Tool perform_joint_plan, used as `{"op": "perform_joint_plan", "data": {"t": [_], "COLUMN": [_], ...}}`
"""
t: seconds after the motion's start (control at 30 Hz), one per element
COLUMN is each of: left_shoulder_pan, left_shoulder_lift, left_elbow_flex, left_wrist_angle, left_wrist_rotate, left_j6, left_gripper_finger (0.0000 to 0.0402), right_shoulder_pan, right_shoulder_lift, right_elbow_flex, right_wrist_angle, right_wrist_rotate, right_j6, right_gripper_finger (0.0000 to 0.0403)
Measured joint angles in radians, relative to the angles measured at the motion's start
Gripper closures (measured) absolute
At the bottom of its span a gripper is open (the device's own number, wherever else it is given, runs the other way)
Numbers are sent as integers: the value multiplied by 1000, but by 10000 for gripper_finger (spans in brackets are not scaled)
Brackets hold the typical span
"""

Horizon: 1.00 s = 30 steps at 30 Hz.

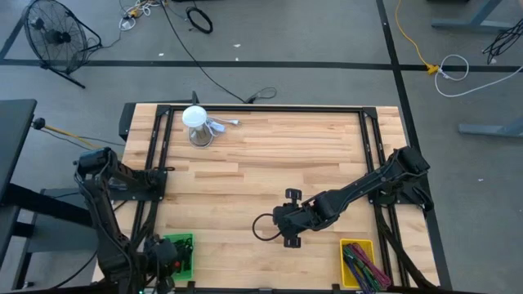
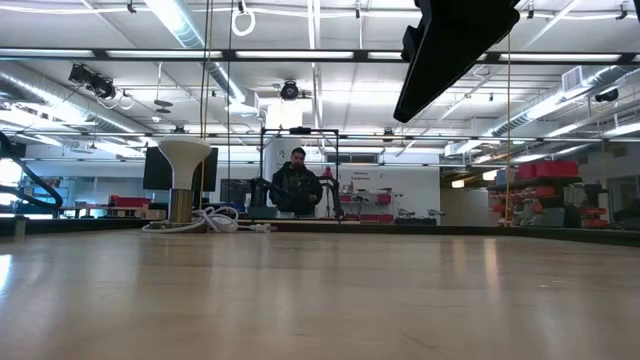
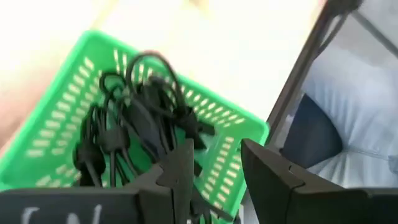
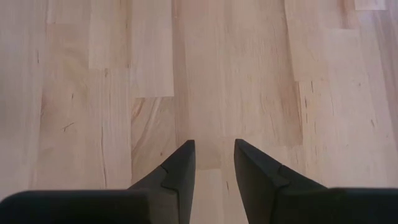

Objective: Pick & Place USB Port
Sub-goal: Return to Home Position

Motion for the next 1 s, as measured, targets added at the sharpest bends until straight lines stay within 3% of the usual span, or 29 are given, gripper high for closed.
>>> {"op": "perform_joint_plan", "data": {"t": [0.13, 0.23, 0.47, 0.57, 0.77, 1.0], "left_shoulder_pan": [5, 15, 53, 74, 180, 333], "left_shoulder_lift": [-35, -70, -132, -144, -215, -262], "left_elbow_flex": [0, 0, 0, 0, 0, 0], "left_wrist_angle": [-22, -77, -184, -255, -462, -573], "left_wrist_rotate": [-103, -244, -757, -945, -991, -1024], "left_j6": [72, 184, 575, 651, 533, 493], "left_gripper_finger": [264, 264, 264, 264, 264, 288], "right_shoulder_pan": [0, 0, -3, -16, -73, -161], "right_shoulder_lift": [0, 0, 0, 0, -63, -216], "right_elbow_flex": [0, 0, 0, 0, 0, -7], "right_wrist_angle": [0, 7, 146, 237, 304, 217], "right_wrist_rotate": [0, 24, 106, 109, 88, 80], "right_j6": [0, -6, -148, -240, -357, -401], "right_gripper_finger": [292, 292, 292, 292, 292, 292]}}
